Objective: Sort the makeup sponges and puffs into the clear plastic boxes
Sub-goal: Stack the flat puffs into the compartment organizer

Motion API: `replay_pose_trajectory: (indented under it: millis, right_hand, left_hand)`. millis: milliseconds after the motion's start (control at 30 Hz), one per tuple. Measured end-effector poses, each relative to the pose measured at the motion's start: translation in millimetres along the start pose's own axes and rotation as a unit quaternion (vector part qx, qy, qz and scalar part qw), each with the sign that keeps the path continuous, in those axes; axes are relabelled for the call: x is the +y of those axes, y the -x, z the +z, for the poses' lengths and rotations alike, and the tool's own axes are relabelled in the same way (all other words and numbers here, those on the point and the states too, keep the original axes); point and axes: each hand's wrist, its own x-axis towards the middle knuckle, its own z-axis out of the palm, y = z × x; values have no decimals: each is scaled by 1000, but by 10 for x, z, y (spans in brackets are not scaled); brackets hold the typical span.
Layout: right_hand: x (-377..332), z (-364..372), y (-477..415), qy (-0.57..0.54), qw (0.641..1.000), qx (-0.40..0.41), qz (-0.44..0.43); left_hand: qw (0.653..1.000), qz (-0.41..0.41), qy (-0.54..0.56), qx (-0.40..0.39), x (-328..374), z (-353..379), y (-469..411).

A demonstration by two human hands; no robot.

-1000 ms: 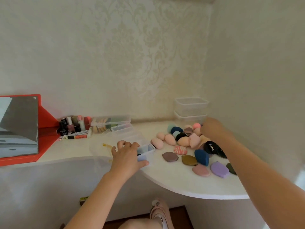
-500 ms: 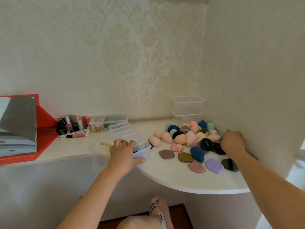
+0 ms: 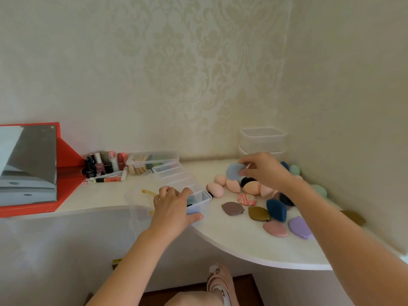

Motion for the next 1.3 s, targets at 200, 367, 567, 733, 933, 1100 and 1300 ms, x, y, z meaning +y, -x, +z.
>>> replay_pose_trajectory:
  millis: [200, 367, 567, 733, 933, 1100, 1300]
  right_hand:
    - [-557, 508, -255, -29, 993, -33, -106]
    - [-686, 742, -413, 72, 982, -123, -121]
    - [-826, 822, -493, 146, 960, -220, -95]
    - [-915, 823, -502, 176, 940, -269, -113]
    - [-780, 867, -487, 62, 966, -237, -88]
    - [-494, 725, -350, -193, 972, -132, -26]
    - [294, 417, -408, 25, 984, 48, 168]
  left_hand:
    - [999, -14, 28, 9, -11, 21, -6]
    - [994, -20, 102, 36, -20, 21, 34]
    - [993, -15, 112, 33, -49, 6, 29]
    - [994, -35, 97, 22, -58, 51, 13]
    - [998, -4, 41, 39, -95, 62, 21]
    - [999, 11, 24, 24, -102, 61, -10]
    - [1000, 14, -17, 16, -92, 53, -32]
